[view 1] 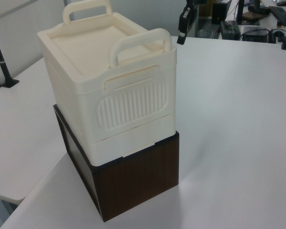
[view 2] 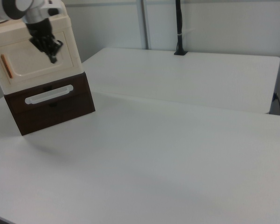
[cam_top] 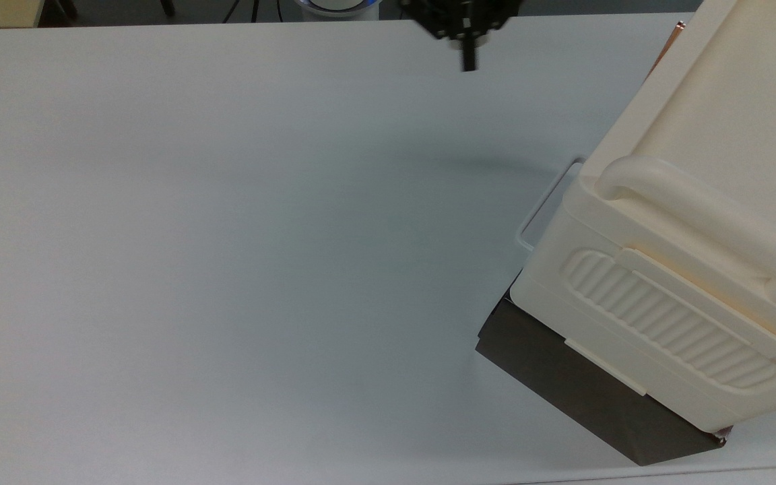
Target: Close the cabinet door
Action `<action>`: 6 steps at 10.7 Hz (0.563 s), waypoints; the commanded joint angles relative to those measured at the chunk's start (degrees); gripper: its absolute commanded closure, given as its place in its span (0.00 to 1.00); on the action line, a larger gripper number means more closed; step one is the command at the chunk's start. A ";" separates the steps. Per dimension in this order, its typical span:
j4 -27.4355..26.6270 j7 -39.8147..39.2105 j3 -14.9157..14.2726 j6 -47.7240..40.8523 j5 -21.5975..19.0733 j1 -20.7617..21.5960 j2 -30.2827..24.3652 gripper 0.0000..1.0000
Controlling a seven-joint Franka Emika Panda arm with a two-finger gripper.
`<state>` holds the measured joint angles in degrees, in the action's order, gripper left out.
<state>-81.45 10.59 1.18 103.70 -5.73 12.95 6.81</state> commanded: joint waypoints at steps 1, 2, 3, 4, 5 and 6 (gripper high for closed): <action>-2.30 -1.98 0.05 -5.15 6.75 -4.94 -1.27 1.00; -3.01 -1.98 0.05 -7.08 9.48 -6.26 -1.27 1.00; -3.01 -2.06 0.05 -9.02 11.16 -7.84 -1.27 1.00; -3.01 -2.15 0.14 -10.34 11.26 -9.77 -1.36 1.00; -3.36 -2.41 0.14 -11.83 11.26 -11.35 -1.71 1.00; -3.89 -3.90 0.14 -12.37 11.44 -12.15 -2.06 1.00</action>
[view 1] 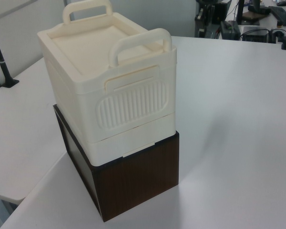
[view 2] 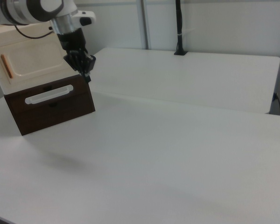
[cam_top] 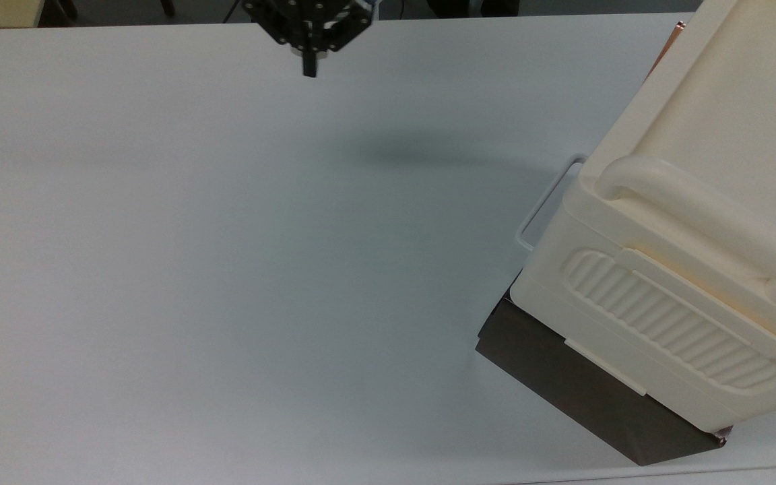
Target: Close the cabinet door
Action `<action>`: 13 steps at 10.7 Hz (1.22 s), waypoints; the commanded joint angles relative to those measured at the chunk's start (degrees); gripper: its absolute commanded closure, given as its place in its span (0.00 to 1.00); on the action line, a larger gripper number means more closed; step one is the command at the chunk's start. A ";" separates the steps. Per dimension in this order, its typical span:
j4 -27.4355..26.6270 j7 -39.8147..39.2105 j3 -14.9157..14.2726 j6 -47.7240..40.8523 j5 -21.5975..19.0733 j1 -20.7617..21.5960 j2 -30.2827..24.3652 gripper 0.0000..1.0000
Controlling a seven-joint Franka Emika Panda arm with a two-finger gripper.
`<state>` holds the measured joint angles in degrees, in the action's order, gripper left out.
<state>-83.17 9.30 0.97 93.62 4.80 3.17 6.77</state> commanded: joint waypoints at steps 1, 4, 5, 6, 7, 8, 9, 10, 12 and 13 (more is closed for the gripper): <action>-2.17 -3.41 0.26 -2.47 0.92 -3.25 -2.81 1.00; -2.52 -3.77 0.35 -2.39 0.92 -4.14 -3.08 0.76; -2.52 -3.77 0.35 -2.39 0.92 -4.22 -3.08 0.26; -2.61 -3.77 0.35 -2.13 0.92 -4.31 -3.08 0.06; -2.78 -3.77 0.35 -2.04 0.92 -4.31 -3.00 0.00; -3.22 -3.77 0.35 -1.77 1.00 -4.14 -2.82 0.00; -3.31 -3.77 0.35 -1.77 1.00 -4.14 -2.82 0.00; -3.22 -3.77 0.35 -1.77 1.00 -4.14 -2.99 0.00; -3.13 -3.77 0.35 -2.56 0.92 -4.14 -3.17 0.00; -3.13 -3.77 0.44 -3.52 0.92 -4.05 -3.17 0.00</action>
